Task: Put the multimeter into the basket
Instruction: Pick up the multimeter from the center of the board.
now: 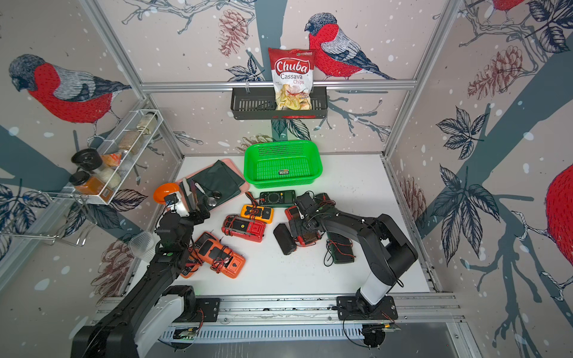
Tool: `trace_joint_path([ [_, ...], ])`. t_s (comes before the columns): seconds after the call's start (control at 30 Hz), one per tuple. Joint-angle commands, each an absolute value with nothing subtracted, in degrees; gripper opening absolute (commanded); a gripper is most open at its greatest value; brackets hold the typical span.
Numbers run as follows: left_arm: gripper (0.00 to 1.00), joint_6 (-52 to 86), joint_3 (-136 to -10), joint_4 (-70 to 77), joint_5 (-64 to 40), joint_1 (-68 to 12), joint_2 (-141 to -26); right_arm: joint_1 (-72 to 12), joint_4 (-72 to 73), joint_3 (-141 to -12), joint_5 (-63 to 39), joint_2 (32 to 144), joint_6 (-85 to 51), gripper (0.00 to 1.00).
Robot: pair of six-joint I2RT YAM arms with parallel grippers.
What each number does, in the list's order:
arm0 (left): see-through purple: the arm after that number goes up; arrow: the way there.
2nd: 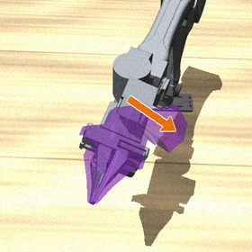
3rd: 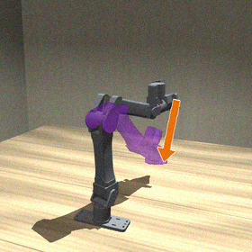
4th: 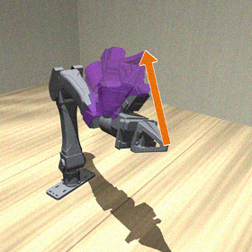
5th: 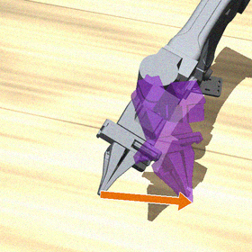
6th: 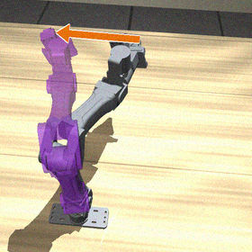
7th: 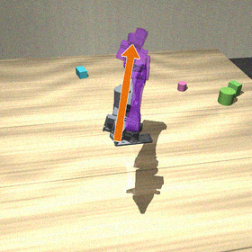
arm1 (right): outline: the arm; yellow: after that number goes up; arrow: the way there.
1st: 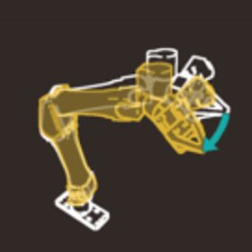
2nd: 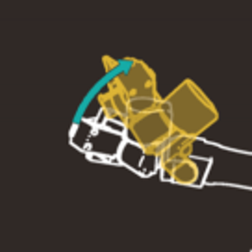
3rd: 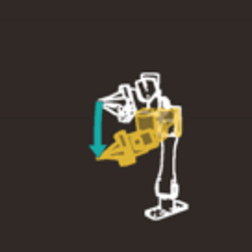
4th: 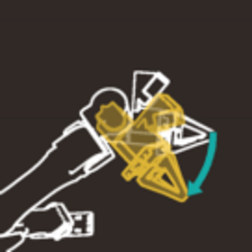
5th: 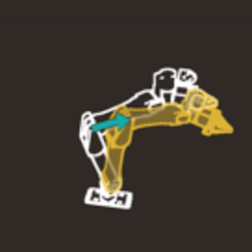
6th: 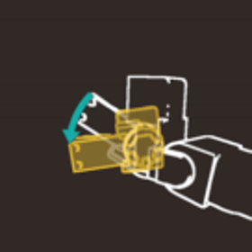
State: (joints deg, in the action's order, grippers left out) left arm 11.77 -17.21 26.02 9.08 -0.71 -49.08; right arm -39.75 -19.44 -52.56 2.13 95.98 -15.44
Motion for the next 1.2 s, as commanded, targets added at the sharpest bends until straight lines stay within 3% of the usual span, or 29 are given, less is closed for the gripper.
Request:
trace_joint_path([
  [0.0, 0.98, 11.94, -17.58, 27.51, 9.14, -0.69, -49.04, -39.73, -25.41, -51.52, 3.52, 97.45, -16.1, 1.0],
  [0.83, 0.98, 12.08, -17.45, 26.75, 10.64, -0.62, -48.37, -39.99, -27.05, -51.31, 4.04, 102.9, -16.35, 1.0],
  [0.93, 0.98, 12.05, -17.38, 26.76, 11.07, -0.68, -48.28, -40.06, -27.8, -51.58, 5.44, 101.01, -17.2, 0.92],
  [1.17, 0.98, 12.45, -17.28, 27.16, 11.24, -0.68, -48.59, -40.62, -31.35, -53.94, 10.97, 92.73, -19.89, 0.59],
])
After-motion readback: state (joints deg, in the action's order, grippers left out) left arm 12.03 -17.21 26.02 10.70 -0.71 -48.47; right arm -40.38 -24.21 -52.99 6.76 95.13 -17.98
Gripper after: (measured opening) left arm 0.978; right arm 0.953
